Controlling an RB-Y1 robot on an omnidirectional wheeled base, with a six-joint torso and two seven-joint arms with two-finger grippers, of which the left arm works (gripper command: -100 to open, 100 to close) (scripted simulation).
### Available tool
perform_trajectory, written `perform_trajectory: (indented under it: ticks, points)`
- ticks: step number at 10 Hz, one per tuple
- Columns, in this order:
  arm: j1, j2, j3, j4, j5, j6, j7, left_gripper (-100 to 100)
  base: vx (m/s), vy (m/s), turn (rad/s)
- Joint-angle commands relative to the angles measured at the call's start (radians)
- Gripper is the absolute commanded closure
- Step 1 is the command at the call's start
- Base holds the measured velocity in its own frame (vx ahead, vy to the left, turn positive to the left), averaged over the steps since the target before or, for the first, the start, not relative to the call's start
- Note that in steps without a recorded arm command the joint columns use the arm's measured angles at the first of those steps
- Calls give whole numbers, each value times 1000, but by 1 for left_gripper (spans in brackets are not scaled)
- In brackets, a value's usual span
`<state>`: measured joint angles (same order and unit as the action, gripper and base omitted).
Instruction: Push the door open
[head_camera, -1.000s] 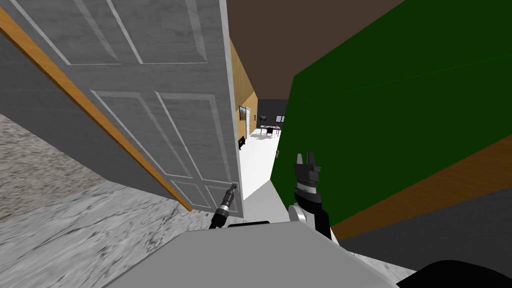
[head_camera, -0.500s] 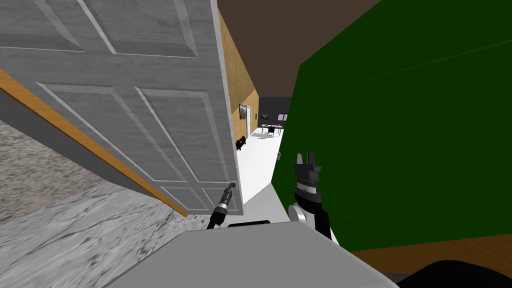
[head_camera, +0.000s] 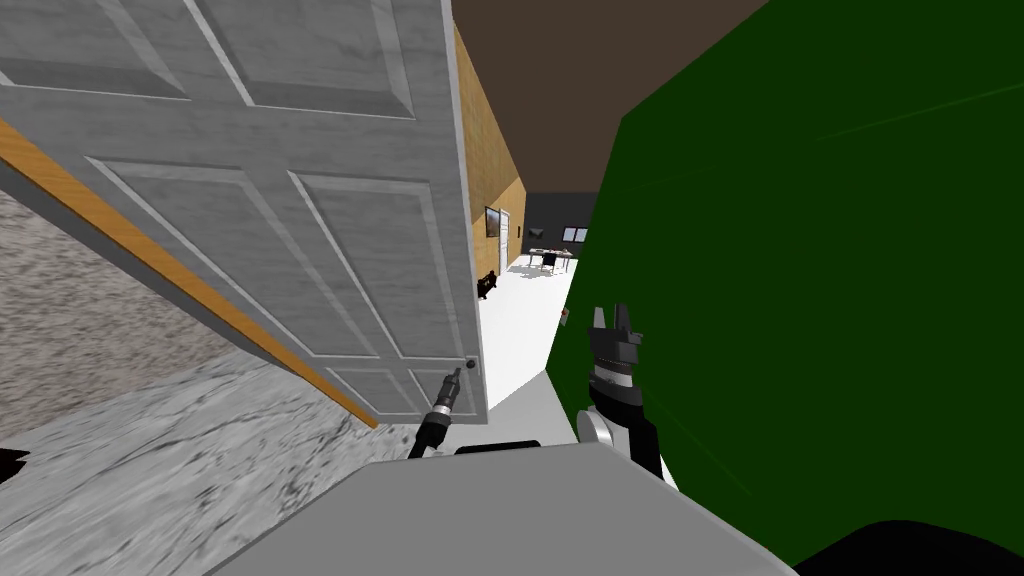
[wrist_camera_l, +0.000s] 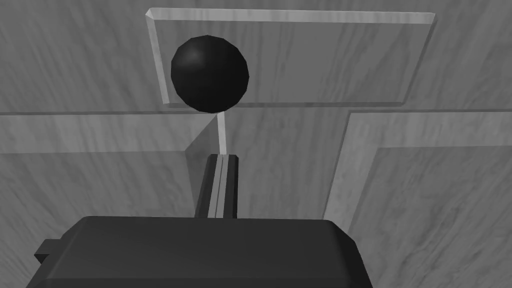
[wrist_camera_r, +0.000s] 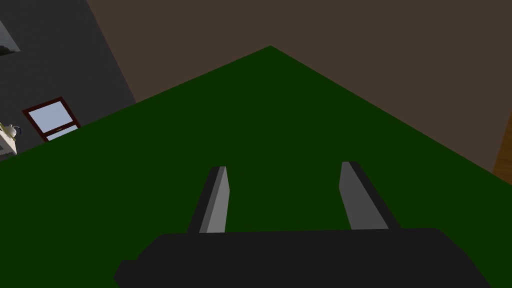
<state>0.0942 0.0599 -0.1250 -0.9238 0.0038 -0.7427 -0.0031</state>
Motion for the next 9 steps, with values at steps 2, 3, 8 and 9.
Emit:
perform_trajectory:
  ticks: [2,3,8,9]
  points:
    - [6,-1,-5,-8,1,4,4,-100,-184,-21,15]
    - [9,-4,-7,-12,1,6,6,-100,-212,-29,29]
    - [17,-12,-10,-23,3,10,6,-100,-133,-28,11]
    - [16,-11,-9,-22,3,9,6,-100,158,-28,-22]
